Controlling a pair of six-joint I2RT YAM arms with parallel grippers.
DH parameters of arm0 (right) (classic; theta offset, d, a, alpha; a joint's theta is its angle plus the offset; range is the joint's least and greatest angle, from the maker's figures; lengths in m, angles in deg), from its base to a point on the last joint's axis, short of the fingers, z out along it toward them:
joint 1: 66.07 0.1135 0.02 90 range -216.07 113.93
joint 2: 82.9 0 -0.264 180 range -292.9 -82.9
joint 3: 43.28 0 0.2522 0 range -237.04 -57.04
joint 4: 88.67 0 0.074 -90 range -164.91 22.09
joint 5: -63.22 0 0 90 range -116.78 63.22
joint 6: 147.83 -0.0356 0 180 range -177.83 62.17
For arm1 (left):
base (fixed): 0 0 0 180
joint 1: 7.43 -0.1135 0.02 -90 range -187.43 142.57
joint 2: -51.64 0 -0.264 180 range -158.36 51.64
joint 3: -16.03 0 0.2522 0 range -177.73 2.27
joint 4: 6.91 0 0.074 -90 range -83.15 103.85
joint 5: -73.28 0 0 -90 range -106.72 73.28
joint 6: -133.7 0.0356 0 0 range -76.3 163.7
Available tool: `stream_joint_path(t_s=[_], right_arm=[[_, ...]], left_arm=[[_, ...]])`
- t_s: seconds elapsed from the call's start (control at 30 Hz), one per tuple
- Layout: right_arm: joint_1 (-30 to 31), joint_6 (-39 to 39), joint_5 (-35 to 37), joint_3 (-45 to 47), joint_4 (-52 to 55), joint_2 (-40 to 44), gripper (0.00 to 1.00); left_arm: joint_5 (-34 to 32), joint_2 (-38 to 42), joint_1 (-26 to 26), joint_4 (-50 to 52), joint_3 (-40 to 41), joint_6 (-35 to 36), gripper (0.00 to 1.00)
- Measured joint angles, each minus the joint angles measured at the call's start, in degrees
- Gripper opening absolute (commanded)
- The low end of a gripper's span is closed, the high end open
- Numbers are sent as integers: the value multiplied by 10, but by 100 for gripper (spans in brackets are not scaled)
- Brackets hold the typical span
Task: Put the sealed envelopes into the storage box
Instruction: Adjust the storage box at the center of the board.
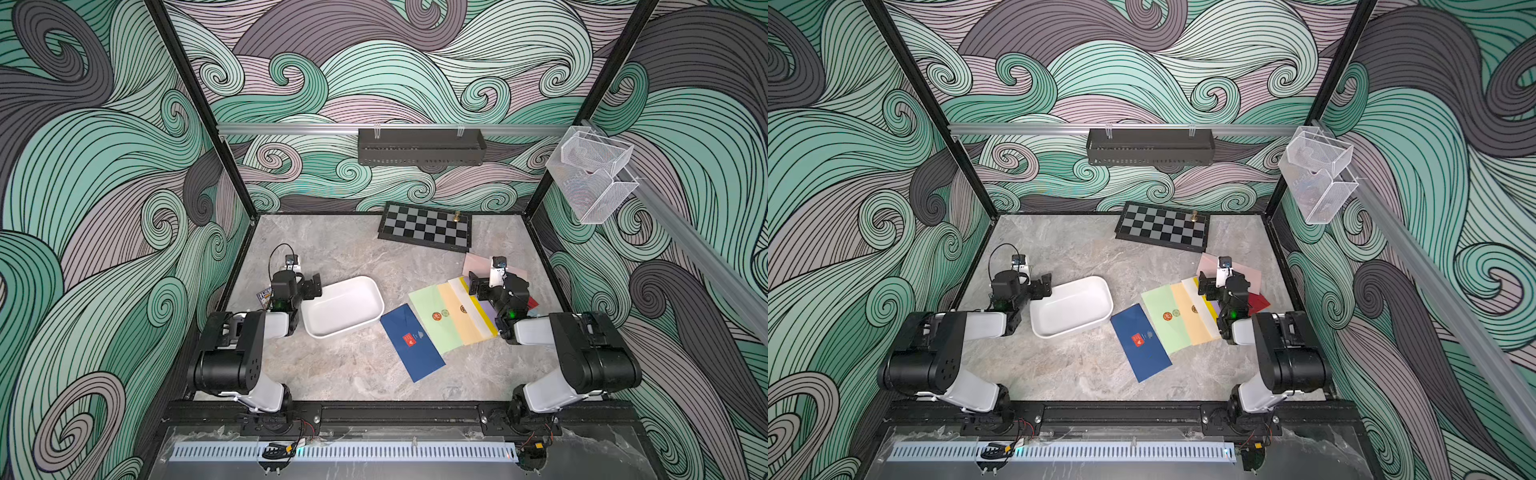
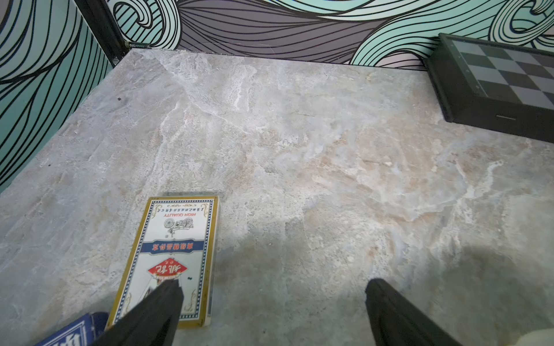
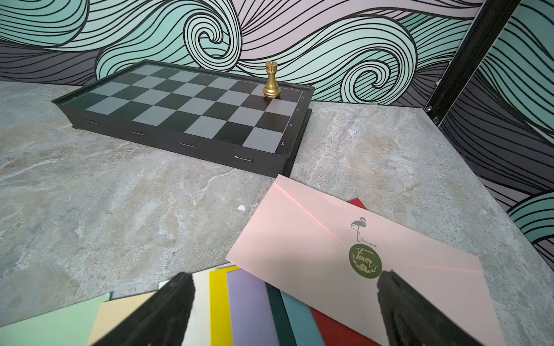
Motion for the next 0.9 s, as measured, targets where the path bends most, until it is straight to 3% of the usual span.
stream_joint_path(t_s=[0.67,0.8,0.9], right_arm=[[-1,0,-2,0,0,0,98],[0,-2,4,0,4,2,98],[7,-11,52,-11,76,45,98]], left_arm=[[-5,5,0,5,0,-1,99],[-34,97,4,89,-4,-20,99],[-49,194,7,166,-40,-79,99]])
